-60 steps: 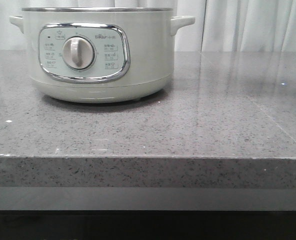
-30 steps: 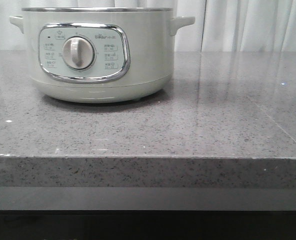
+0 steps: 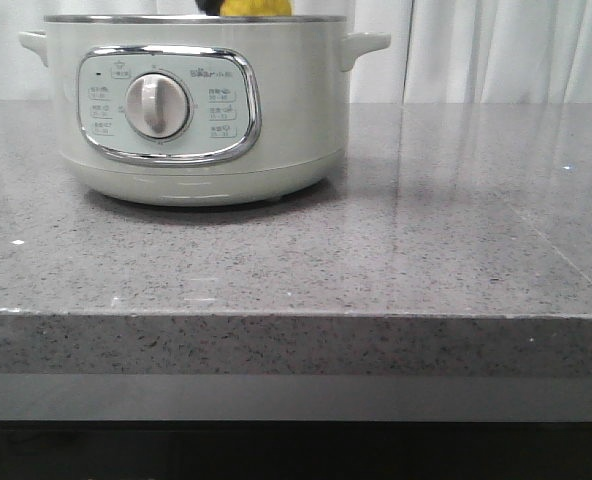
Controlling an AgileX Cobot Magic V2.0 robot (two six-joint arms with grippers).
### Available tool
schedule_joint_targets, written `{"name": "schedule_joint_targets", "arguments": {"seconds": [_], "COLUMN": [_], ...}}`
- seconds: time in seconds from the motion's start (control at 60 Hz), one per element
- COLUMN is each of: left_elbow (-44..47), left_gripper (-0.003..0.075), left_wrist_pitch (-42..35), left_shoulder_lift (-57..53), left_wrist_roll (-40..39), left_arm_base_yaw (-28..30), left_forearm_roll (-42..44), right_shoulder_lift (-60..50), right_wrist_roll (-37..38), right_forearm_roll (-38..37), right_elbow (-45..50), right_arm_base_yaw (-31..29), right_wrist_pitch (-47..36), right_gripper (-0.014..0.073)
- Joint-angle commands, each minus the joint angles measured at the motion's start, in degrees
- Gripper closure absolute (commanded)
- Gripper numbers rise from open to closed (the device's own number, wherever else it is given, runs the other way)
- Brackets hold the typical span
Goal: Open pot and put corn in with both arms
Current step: 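Lift the corn with the right gripper and carry it over the pot, then release the corn into the pot and withdraw the right gripper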
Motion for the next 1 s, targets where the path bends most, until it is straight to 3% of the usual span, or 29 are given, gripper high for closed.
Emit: {"name": "schedule_joint_targets", "arguments": {"seconds": [0.0,0.2,0.4,0.617,0.984], "left_elbow": [-2.01,-2.01,-2.01,-2.01,-2.01], "left_gripper": [0.05,0.05,0.05,0.05,0.0499], "left_wrist_pitch": [-8.58,-8.58,-8.58,-8.58,-8.58], "left_shoulder_lift": [-0.43,-0.43,-0.43,-0.43,-0.43], "left_wrist_roll": [-0.4,-0.4,-0.4,-0.4,-0.4], "left_arm_base_yaw": [0.02,0.02,0.02,0.02,0.02], "left_forearm_roll": [-0.26,-0.26,-0.26,-0.26,-0.26], "right_shoulder_lift": [-2.44,-2.53,-4.65,-14.07,-39.32], "right_wrist_roll": [-0.68,-0.68,-0.68,-0.68,-0.68], "right_forearm_roll": [0.23,0.11,0.11,-0.55,-0.81], "right_elbow": [-1.79,-2.03,-3.16,-0.77,25.66], "right_arm_base_yaw": [-0.02,-0.02,-0.17,-1.16,-1.16], "right_wrist_pitch": [-2.43,-2.67,-1.85,1.11,-9.13], "right_gripper": [0.0197,-0.0021,-0.0019,-0.0019,-0.0019]}}
